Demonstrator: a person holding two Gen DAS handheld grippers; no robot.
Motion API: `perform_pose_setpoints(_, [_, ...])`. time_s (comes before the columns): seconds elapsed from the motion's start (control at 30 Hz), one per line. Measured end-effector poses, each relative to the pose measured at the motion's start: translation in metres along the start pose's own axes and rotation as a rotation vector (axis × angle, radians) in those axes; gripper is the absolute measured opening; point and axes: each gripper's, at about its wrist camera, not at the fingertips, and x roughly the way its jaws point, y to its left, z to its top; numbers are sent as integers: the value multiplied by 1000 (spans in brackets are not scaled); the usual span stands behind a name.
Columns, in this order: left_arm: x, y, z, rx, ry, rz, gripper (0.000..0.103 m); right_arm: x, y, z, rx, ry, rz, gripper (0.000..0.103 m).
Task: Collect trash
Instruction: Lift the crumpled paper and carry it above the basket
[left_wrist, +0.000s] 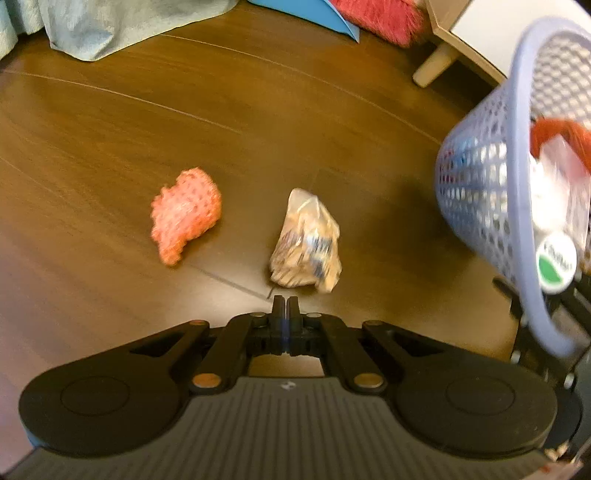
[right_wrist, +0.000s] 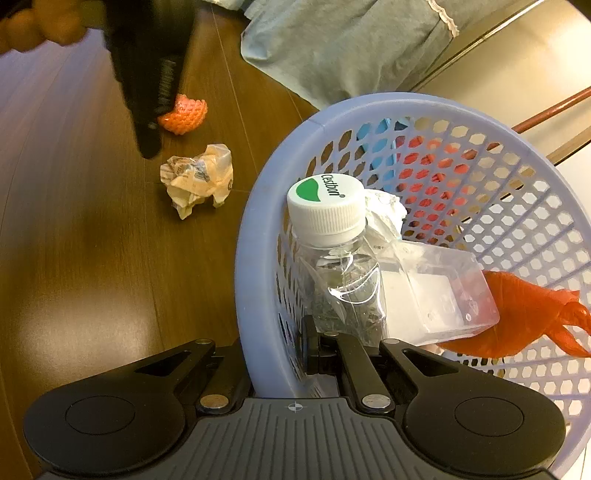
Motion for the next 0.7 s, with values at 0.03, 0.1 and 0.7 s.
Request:
perform_pose_setpoints(0.03, [-2,1,-2,2,2,0,0,0,0,0,-1,-1,0,1])
perform_pose_setpoints(0.1, [-5,3,-1,-1,-17,-5,5,0,-1,0,-1,-1,0,1])
perform_pose_setpoints(0.7, [44,-19,23,-33,-39,14,40,0,-1,-2,2,-10,-4,1])
